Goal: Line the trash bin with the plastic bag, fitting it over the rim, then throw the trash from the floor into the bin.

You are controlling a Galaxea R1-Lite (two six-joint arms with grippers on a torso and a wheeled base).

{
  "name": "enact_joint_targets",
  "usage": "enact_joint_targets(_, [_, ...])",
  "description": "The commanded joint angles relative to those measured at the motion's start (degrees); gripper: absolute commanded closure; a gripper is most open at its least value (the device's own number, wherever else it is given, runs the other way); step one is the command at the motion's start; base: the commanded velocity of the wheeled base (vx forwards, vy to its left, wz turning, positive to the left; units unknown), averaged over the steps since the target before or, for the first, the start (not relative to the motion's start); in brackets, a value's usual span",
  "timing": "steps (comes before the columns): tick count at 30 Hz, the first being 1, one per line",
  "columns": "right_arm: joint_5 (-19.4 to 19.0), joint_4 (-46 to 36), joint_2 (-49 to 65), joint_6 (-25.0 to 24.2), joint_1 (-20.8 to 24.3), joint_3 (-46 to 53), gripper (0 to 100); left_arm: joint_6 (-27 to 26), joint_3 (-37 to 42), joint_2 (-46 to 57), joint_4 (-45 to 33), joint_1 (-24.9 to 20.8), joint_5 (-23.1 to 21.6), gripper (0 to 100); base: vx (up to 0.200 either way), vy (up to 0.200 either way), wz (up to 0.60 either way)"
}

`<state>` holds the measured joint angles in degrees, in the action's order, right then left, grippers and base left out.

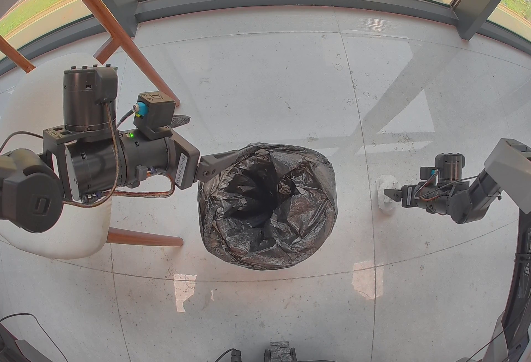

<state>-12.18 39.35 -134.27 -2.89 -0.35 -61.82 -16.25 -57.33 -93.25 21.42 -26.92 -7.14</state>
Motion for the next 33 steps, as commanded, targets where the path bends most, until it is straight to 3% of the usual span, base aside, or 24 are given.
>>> enact_joint_targets(1, [0.6,-2.8,-6.9,-0.9,1.2,-5.6,0,-0.4,0.5,0.5,0.4,0.0,-0.5,0,0.000,0.000,0.00])
enact_joint_targets(10, [4.9,-9.7,-22.5,-0.5,-0.4,-26.7,0,-0.3,-0.2,2.0,2.0,-0.2,-1.7,0,0.000,0.000,0.00])
enact_joint_targets(11, [5.8,-10.5,-23.6,-0.5,-0.5,-28.4,100,-0.3,-0.3,2.1,2.1,-0.2,-1.7,0,0.000,0.000,0.00])
enact_joint_targets(18, [7.3,-12.4,-22.4,-0.9,-0.8,-29.9,100,-0.2,0.1,3.9,2.2,-0.1,-1.6,0,0.000,0.000,0.00])
enact_joint_targets(24, [5.2,-13.9,-4.1,-2.5,0.0,-20.2,100,0.4,-0.1,4.7,2.3,-0.1,-1.6,0,0.000,0.000,0.00])
enact_joint_targets(27, [-0.7,-21.2,12.5,-10.3,1.1,-12.1,100,1.0,0.6,7.0,2.0,-0.1,-1.6,0,0.000,0.000,0.00])
enact_joint_targets(28, [-0.9,-21.7,13.2,-10.7,1.2,-11.8,100,1.0,0.6,7.0,2.0,-0.1,-1.6,0,0.000,0.000,0.00])
enact_joint_targets(29, [-3.9,-28.8,24.1,-15.6,3.9,-9.5,100,2.2,1.0,7.8,2.0,-0.1,-1.6,0,0.000,0.000,0.00])
enact_joint_targets(31, [-5.4,-32.7,29.5,-17.9,5.8,-8.8,100,3.2,1.1,8.2,2.0,-0.2,-1.6,0,0.000,0.000,0.00])
enact_joint_targets(33, [-8.7,-40.8,39.4,-22.2,11.2,-8.7,100,4.5,1.3,8.7,2.2,-0.3,-1.6,0,0.000,0.000,0.00])
